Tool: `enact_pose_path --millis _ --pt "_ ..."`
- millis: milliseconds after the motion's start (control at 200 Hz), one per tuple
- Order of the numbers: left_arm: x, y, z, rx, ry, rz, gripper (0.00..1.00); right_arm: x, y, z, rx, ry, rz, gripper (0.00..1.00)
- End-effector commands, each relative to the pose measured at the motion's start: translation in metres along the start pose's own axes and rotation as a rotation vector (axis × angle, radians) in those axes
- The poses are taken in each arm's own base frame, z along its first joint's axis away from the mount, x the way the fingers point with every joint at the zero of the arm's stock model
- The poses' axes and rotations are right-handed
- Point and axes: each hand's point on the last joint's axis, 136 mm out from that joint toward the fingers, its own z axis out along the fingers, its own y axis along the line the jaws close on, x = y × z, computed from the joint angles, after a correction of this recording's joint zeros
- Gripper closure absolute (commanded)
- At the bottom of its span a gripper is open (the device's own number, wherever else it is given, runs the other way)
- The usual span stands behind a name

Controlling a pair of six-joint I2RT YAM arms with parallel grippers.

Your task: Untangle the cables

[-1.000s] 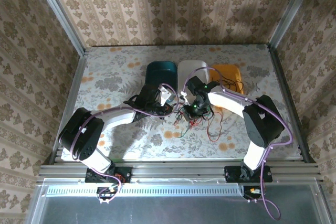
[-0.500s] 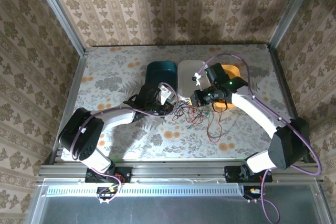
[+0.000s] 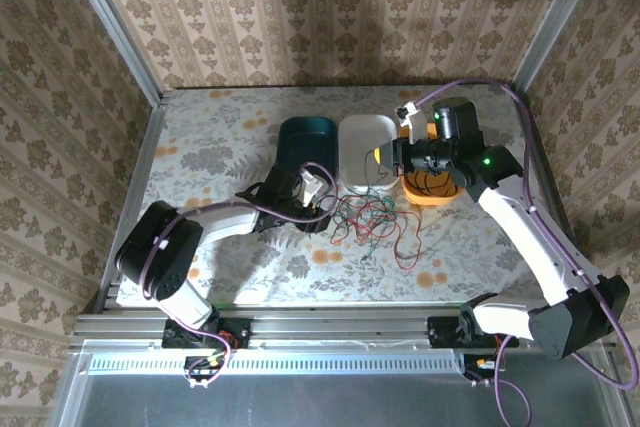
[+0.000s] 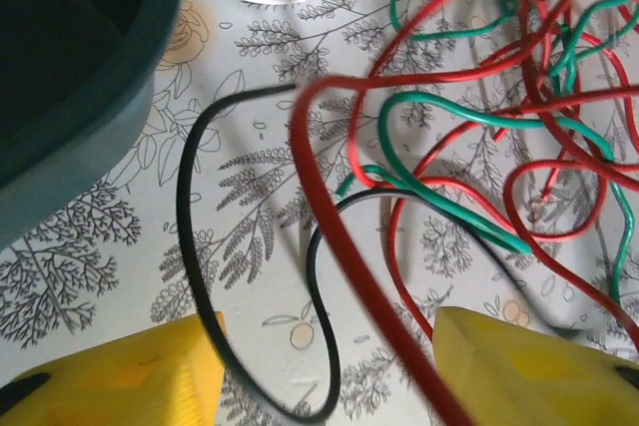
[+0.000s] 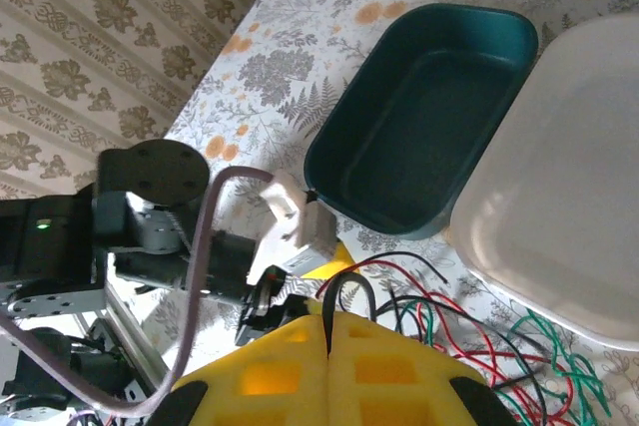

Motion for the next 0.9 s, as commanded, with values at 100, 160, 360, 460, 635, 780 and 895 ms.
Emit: enact_pose_path --millis 100,160,360,460,635,780,895 --pt "-0.012 -0.018 -0.027 0.04 -0.055 0.084 0.4 -0.013 -0.005 -0.012 0.069 -0.064 -0.023 1.0" --pt "-0.018 -0.02 -0.029 0.043 -0.07 0.094 0.4 -0.022 -0.007 -0.021 0.11 -0.112 -0.049 1.0" --pt "-0.034 -0.006 -0.019 -0.024 -0.078 0.088 0.41 -0.063 -0.046 -0.057 0.391 -0.283 -0.025 1.0" --pt "-0.041 0.001 -0.015 -0.057 -0.093 0.072 0.41 -0.068 -0.081 -0.062 0.575 -0.285 0.007 1.0" --pt "-0.046 0.003 -0.012 -0.06 -0.104 0.044 0.41 -0.078 -0.144 -0.064 0.822 -0.306 0.117 1.0" --pt "-0.041 0.001 -0.012 -0.058 -0.099 0.036 0.41 -0.065 -0.194 -0.045 0.897 -0.297 0.237 1.0" --pt "-0.039 0.0 -0.012 -0.066 -0.099 0.038 0.41 -0.024 -0.224 -0.016 0.931 -0.181 0.318 1.0"
